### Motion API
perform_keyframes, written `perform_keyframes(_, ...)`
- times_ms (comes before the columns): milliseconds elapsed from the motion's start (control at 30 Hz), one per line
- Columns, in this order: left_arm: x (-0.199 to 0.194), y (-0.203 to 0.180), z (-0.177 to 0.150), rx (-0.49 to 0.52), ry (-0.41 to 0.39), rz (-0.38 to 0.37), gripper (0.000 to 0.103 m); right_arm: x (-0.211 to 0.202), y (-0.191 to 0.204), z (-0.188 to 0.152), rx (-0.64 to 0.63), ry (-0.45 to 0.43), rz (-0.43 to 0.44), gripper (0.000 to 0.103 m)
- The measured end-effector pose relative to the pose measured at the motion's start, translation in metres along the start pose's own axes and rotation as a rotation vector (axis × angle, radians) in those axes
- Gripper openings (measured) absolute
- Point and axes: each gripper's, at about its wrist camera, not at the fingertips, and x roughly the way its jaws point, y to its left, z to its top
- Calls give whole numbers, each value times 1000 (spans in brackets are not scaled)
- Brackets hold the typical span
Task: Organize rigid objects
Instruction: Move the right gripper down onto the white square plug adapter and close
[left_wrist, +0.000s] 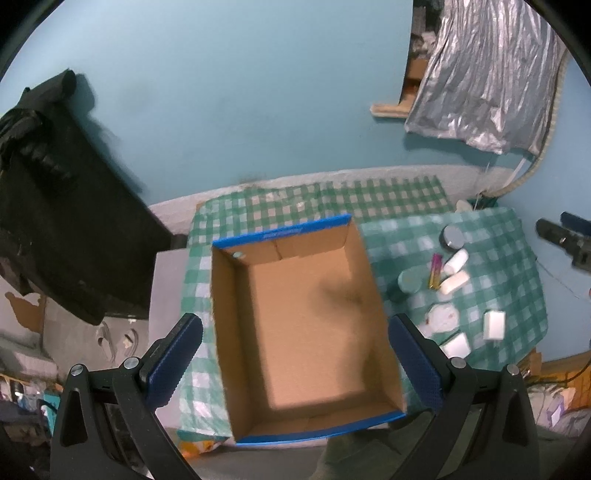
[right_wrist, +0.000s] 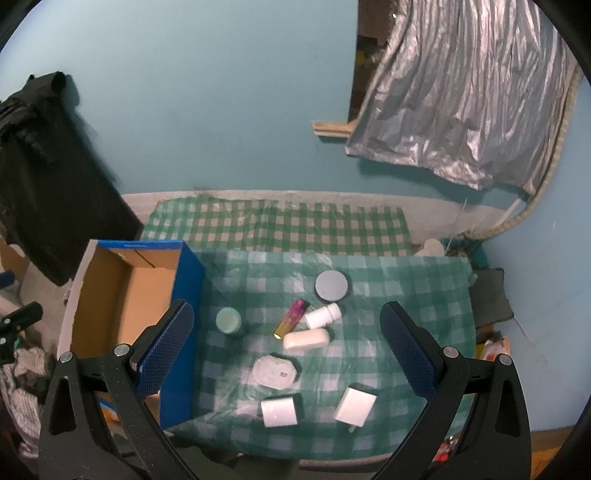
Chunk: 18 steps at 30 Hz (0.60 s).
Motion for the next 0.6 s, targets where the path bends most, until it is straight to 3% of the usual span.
perform_keyframes(267,30,33,-18,-35,63,51,101,40,-48,-18,69,139,-30,101)
perform_keyframes(433,49,51,-34,-2,101,127,101,70,-72,-42,89,235,-63,101)
perform_keyframes(600,67,75,-47,-66,151,84,98,104,-95,-71,167,334,-63,100)
